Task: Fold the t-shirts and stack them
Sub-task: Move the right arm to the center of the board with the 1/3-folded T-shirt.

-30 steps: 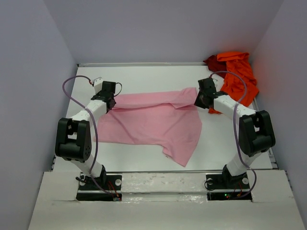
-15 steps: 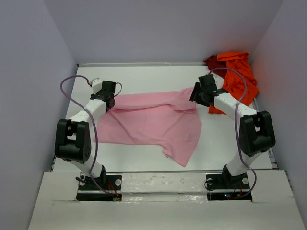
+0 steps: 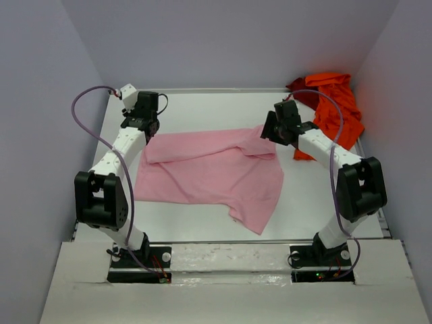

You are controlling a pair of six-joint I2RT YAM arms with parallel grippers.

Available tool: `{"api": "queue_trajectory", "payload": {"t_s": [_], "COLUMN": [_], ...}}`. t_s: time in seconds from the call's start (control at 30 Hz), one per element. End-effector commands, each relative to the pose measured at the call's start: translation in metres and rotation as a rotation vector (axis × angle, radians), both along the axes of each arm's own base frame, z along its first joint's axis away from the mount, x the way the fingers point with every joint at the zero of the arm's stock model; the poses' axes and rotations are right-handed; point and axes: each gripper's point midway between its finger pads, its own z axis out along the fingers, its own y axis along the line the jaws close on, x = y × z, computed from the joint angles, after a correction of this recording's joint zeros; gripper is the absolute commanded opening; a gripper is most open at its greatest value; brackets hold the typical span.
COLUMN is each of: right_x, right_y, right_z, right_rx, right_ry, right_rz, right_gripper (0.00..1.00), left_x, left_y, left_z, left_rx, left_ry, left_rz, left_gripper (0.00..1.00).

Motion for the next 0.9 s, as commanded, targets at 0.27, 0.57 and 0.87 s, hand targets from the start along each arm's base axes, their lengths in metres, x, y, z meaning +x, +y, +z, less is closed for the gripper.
{"api": "queue_trajectory", "payload": {"t_s": [0.27,0.57,0.87], "right_x": [-0.079,-0.135,-0.209], "right_y": [0.042,0.044,0.064], "right_z": [-0.019,-0.018,-0.014], "right_rx": [-0.009,0.052,0.094], "right_ry": [0.109,0.175,0.271], "right_rz": [0.150,0.188,0.285], "right_gripper": [0.61,0.60,0.57], "left_x": [-0.063,-0.128,-0.176], "left_y": [-0.089,-0.085,-0.075], "left_z": [-0.042,-0.021,-0.026], "left_rx": [-0.092,-0.093,-0.116], "left_ry": [0.068,0.098,0.126], "left_rz": [-0.235,-0.311,-0.348], "left_gripper": [0.40,0.40,0.40]}}
